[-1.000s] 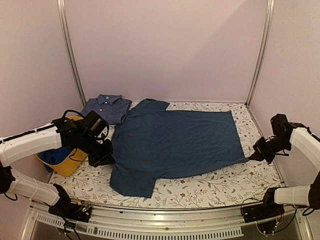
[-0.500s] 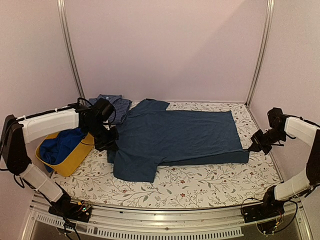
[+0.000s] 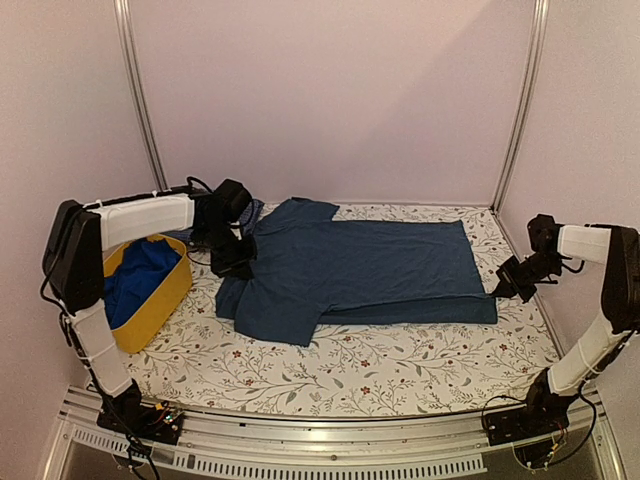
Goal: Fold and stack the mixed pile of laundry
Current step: Fold the flattened T-shirt at the center of the board.
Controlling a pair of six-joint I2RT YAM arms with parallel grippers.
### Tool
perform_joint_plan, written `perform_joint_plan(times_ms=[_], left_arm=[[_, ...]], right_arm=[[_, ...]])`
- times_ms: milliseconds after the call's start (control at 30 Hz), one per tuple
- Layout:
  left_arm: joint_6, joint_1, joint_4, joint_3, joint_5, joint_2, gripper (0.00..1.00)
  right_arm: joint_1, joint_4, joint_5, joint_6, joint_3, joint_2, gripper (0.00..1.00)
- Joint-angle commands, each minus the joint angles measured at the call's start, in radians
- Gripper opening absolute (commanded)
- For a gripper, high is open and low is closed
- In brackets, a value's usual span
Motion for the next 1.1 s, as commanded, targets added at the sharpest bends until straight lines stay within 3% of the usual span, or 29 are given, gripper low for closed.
perform_joint_plan(times_ms=[0, 333, 900, 967, 1067], left_arm=[[0.065, 0.029, -0.011, 0.099, -0.023, 0.068, 0.00], [0.106, 0.033, -0.028, 0.230, -0.010, 0.202, 0.00], [0.136, 0.051, -0.013, 0.309, 0.001, 0.317, 0.01], [0.148, 0.061, -0.013, 0.317, 0.019, 0.325, 0.17], [0.160, 0.085, -0.011, 0.291, 0.023, 0.288, 0.37]], right_arm=[[-0.012, 0.049, 0.002, -0.018, 0.035, 0.047, 0.00], [-0.023, 0.064, -0.005, -0.032, 0.065, 0.110, 0.00], [-0.034, 0.098, -0.039, -0.077, 0.132, 0.223, 0.00], [-0.035, 0.085, -0.051, -0.111, 0.160, 0.243, 0.08], [-0.038, 0.050, -0.032, -0.159, 0.187, 0.223, 0.47]])
